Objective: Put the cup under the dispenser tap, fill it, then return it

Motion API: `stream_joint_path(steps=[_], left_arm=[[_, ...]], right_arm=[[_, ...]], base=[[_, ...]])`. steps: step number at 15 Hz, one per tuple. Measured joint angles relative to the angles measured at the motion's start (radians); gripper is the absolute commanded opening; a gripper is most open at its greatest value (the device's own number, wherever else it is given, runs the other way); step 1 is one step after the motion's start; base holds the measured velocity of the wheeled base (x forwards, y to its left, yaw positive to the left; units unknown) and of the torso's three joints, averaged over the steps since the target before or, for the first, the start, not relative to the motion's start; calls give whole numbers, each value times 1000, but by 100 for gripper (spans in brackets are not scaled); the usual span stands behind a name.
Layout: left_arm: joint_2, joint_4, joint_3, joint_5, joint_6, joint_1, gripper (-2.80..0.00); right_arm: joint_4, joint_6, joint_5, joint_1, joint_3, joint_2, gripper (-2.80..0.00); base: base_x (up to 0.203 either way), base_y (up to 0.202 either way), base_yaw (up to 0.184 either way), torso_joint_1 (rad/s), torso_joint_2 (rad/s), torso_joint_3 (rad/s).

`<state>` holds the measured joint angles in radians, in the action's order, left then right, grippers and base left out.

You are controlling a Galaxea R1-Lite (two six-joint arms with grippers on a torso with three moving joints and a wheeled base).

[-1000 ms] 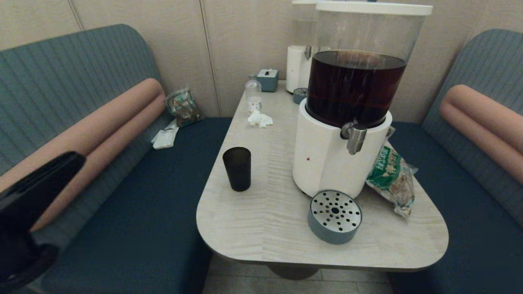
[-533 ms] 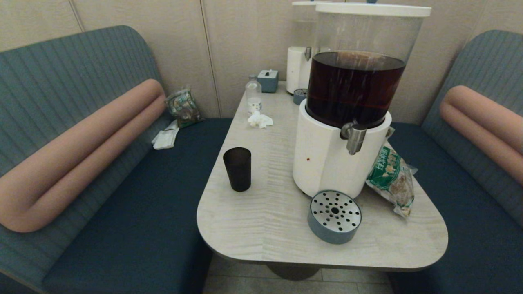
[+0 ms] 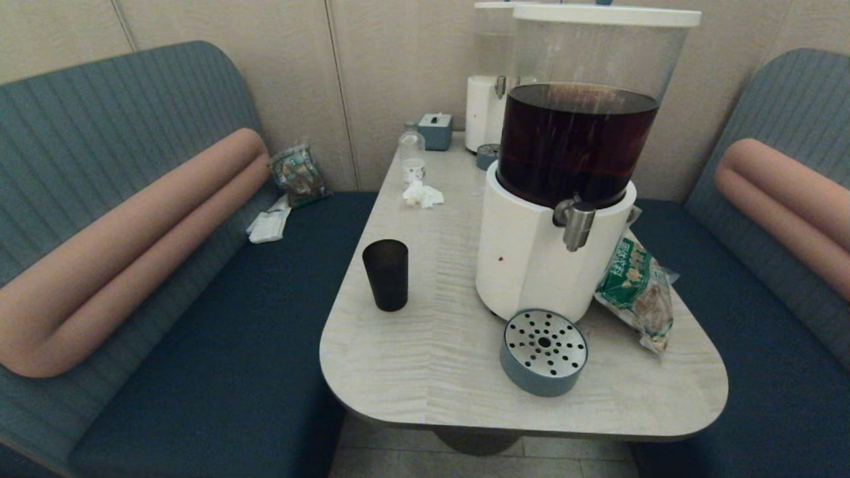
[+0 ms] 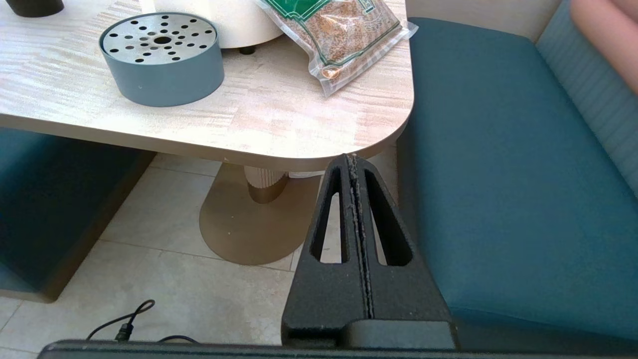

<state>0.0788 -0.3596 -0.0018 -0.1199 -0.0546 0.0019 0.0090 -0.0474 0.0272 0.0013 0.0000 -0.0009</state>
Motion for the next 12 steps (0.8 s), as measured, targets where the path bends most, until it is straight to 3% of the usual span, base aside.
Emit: stream_joint_path(steps=[2, 5, 7, 12], left_arm=[[-47, 123, 1, 19, 40, 0, -280], [-73, 325, 0, 118, 61, -1, -280], [-77, 395, -6, 112, 65, -1, -280], [-80, 415, -22, 110, 60, -1, -280]], right_arm=[[0, 0, 0, 0, 0, 0, -280], [0, 0, 0, 0, 0, 0, -280], [0, 0, 0, 0, 0, 0, -280], [0, 0, 0, 0, 0, 0, -280]], base=[[0, 0, 0, 0, 0, 0], [0, 0, 0, 0, 0, 0], [0, 0, 0, 0, 0, 0], [0, 0, 0, 0, 0, 0]])
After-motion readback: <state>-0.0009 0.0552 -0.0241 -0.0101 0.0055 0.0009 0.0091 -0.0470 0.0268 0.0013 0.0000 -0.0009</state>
